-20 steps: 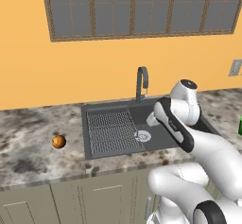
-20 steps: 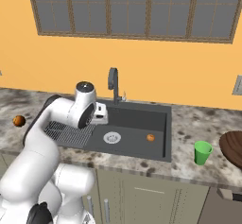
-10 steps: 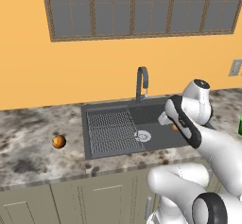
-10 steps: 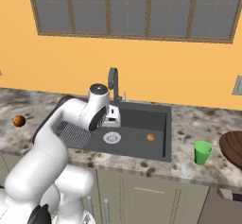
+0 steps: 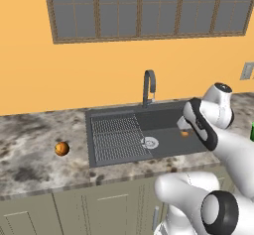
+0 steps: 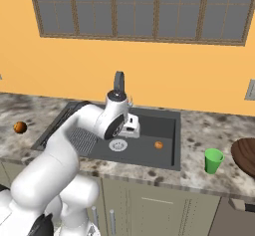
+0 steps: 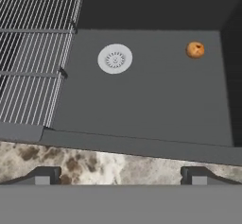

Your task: Remove the orange and tangerine from the sink. Then move the bowl and cup from the counter to the sink for washing.

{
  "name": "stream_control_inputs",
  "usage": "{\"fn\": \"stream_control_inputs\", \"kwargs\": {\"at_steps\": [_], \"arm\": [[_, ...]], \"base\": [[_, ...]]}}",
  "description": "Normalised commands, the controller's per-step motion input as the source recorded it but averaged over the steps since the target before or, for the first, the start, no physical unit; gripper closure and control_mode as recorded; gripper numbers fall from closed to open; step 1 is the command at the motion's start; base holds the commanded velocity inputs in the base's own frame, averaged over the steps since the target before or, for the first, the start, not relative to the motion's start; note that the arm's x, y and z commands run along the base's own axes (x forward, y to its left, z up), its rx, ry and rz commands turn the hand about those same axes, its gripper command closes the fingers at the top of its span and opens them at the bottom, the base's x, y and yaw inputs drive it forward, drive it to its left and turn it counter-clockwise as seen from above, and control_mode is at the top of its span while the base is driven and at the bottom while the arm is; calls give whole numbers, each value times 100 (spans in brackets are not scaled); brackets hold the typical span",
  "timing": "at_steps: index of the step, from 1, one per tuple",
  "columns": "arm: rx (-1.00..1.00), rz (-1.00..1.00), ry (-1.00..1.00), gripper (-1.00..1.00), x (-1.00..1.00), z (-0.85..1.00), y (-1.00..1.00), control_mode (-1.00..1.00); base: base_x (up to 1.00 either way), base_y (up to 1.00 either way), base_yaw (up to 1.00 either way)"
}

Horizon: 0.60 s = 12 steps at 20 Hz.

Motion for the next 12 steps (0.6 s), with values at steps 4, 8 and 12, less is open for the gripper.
{"fn": "stream_control_inputs", "kwargs": {"at_steps": [4,8,12], "arm": [[0,-12,2,-100,0,0,-37,-100],[0,-16,7,-100,1,-1,-27,-100],[0,-21,6,-100,4,-3,-24,-100]], "base": [[0,0,0],[0,0,0],[0,0,0]]}}
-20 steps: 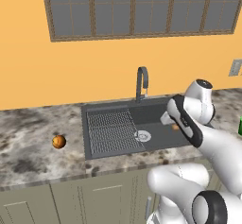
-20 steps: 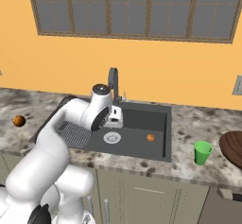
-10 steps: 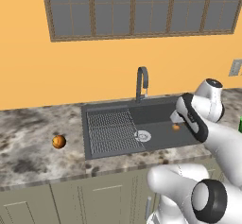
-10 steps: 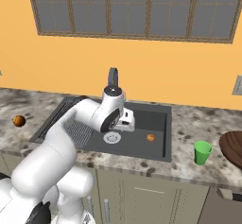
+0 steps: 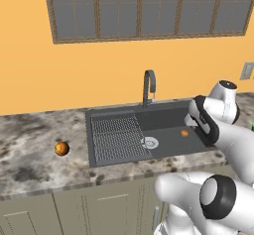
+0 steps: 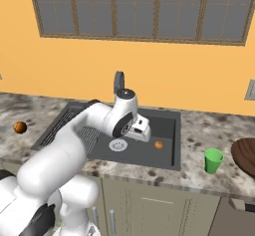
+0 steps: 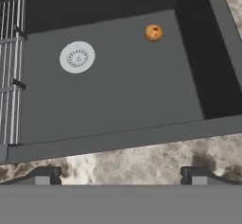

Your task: Remove the orange and tangerine from the sink. Then move the bowl and cup from the counter to the sink for washing.

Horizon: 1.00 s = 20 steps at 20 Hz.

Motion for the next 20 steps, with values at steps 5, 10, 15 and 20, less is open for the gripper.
{"fn": "stream_control_inputs", "kwargs": {"at_steps": [5,10,15,20], "arm": [[0,-21,4,-100,7,-9,-17,-100],[1,-5,0,-100,6,-14,-12,-100],[2,0,1,-100,5,-9,-6,-100],[0,-5,-2,-100,21,-12,-1,-100]], "base": [[0,0,0],[0,0,0],[0,0,0],[0,0,0]]}}
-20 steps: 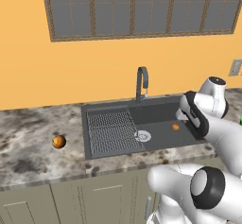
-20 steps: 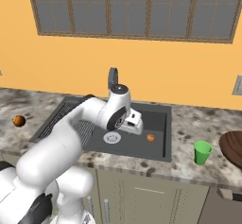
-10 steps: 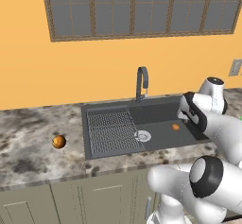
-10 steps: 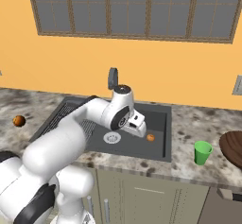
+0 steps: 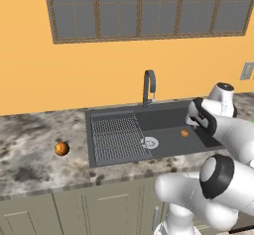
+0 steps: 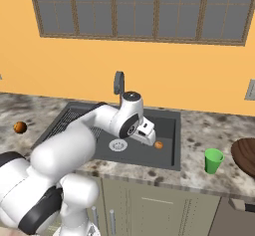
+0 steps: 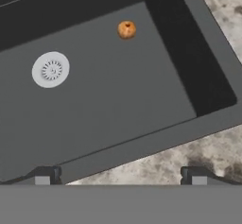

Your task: Remove the orange and tangerine from the sink. Then move the bowl and cup from the counter to the sink for washing.

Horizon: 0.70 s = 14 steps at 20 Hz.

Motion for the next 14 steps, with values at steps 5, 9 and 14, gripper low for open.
{"fn": "stream_control_inputs", "kwargs": {"at_steps": [5,9,14], "arm": [[0,-15,-4,-100,27,-14,0,-100],[0,-22,1,-100,28,-15,-1,-100],[2,-17,5,-100,24,-13,-8,-100]], "base": [[0,0,0],[0,0,0],[0,0,0]]}}
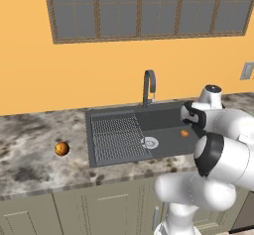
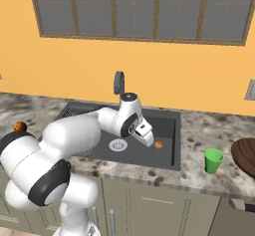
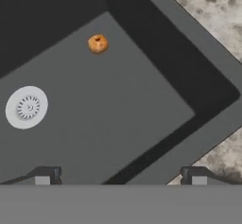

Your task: Remove the orange and tangerine from the sink. Then move the bowl and cup from the counter to the sink for washing.

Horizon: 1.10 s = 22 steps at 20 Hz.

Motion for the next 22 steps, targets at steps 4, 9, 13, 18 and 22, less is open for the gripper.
{"fn": "stream_control_inputs", "kwargs": {"at_steps": [4,9,13,18,22], "arm": [[12,-11,7,-100,16,-12,-17,-100],[13,-5,3,-100,17,-9,-17,-100],[1,-10,0,-100,19,-9,-11,-100],[0,-18,0,-100,22,-11,-4,-100],[0,-21,1,-100,23,-14,-2,-100]], "base": [[0,0,0],[0,0,0],[0,0,0],[0,0,0],[0,0,0]]}}
